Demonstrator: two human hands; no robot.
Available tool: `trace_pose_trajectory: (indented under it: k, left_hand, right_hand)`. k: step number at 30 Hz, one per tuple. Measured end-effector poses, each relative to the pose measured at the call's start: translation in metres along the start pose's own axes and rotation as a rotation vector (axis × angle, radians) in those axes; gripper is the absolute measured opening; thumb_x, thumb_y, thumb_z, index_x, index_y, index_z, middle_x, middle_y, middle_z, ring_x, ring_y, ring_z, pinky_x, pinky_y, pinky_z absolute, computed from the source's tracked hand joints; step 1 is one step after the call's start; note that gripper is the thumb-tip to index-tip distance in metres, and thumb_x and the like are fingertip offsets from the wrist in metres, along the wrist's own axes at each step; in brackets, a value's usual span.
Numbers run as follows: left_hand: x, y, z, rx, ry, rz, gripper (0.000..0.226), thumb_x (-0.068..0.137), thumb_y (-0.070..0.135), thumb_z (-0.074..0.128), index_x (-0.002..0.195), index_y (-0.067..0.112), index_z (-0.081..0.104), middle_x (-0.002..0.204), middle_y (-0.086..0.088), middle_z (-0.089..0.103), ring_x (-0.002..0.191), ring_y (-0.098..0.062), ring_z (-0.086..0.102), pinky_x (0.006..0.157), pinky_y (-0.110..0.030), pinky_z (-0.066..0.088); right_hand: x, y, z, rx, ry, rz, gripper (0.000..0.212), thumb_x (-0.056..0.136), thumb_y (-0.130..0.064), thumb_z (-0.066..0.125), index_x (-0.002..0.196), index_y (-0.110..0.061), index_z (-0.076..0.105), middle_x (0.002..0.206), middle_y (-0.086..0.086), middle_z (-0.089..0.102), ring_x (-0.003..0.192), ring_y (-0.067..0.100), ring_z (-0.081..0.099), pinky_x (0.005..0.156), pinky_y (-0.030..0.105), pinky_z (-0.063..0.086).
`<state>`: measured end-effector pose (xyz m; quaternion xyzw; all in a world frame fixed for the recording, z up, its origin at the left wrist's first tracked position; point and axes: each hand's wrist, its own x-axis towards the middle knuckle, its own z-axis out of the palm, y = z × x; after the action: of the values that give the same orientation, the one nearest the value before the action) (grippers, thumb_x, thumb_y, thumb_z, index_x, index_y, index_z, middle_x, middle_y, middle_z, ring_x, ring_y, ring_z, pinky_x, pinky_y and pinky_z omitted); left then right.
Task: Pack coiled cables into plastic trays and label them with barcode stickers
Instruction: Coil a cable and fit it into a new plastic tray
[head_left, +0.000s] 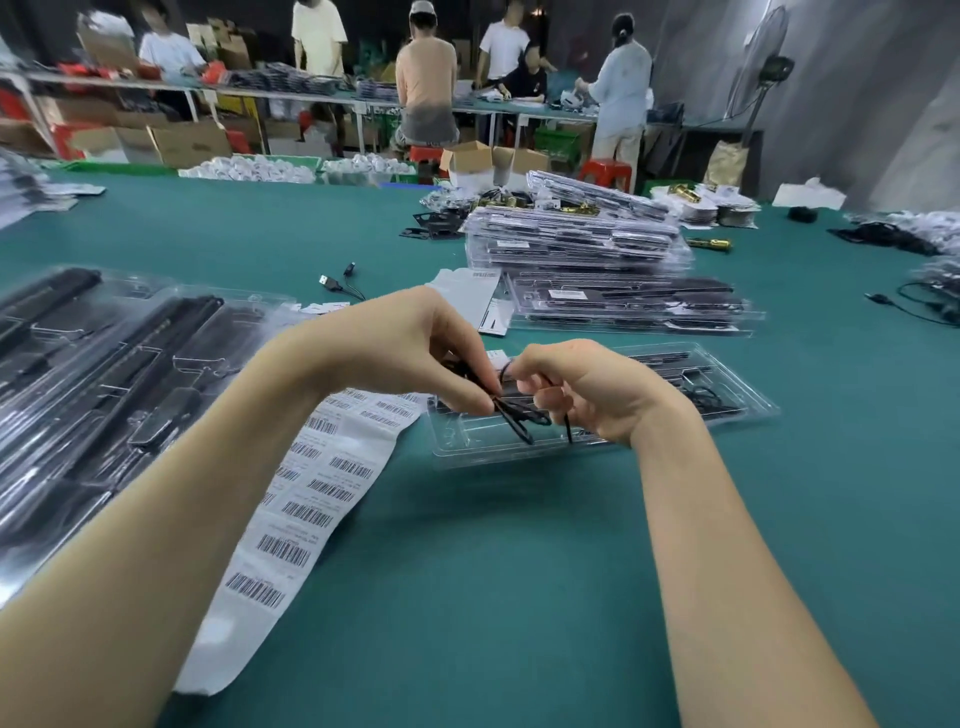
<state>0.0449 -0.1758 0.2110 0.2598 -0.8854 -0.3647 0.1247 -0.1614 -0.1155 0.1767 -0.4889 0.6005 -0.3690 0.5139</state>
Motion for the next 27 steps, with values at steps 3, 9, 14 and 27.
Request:
trace_pose_trajectory:
  k: [3,9,14,27]
  left_hand:
    - [0.002,0.012,0.006,0.289,0.101,-0.012,0.012,0.073,0.031,0.084,0.079,0.04,0.079,0.074,0.007,0.074,0.071,-0.018,0.066,0.069,-0.036,0.055]
    - [0.015,0.013,0.03,0.308,0.499,0.024,0.008,0.074,0.018,0.08,0.078,0.025,0.081,0.064,0.004,0.072,0.06,-0.009,0.063,0.06,-0.015,0.046]
    - [0.025,0.003,0.055,0.103,0.733,-0.02,0.01,0.076,0.011,0.076,0.079,0.02,0.079,0.067,0.01,0.071,0.065,0.0,0.064,0.065,-0.015,0.048]
    - [0.034,-0.015,0.053,-0.972,0.425,-0.138,0.015,0.083,0.008,0.072,0.097,0.012,0.076,0.089,0.0,0.076,0.082,-0.007,0.069,0.073,-0.015,0.054]
  right_hand:
    - [-0.001,-0.004,-0.001,0.017,-0.019,-0.031,0.014,0.076,-0.029,0.067,0.067,-0.023,0.059,0.066,-0.008,0.055,0.048,0.005,0.041,0.044,0.015,0.033]
    - [-0.003,-0.003,-0.008,0.168,-0.06,-0.136,0.018,0.097,-0.023,0.062,0.085,-0.019,0.075,0.075,-0.004,0.065,0.065,0.012,0.068,0.057,0.018,0.054]
    - [-0.002,0.005,-0.008,0.254,-0.024,-0.139,0.014,0.092,-0.026,0.069,0.09,-0.018,0.081,0.09,0.002,0.076,0.089,0.025,0.076,0.071,0.027,0.06]
    - [-0.002,0.022,-0.013,0.388,-0.126,-0.067,0.01,0.073,-0.023,0.076,0.079,-0.015,0.079,0.077,0.002,0.069,0.065,0.013,0.066,0.071,0.029,0.06]
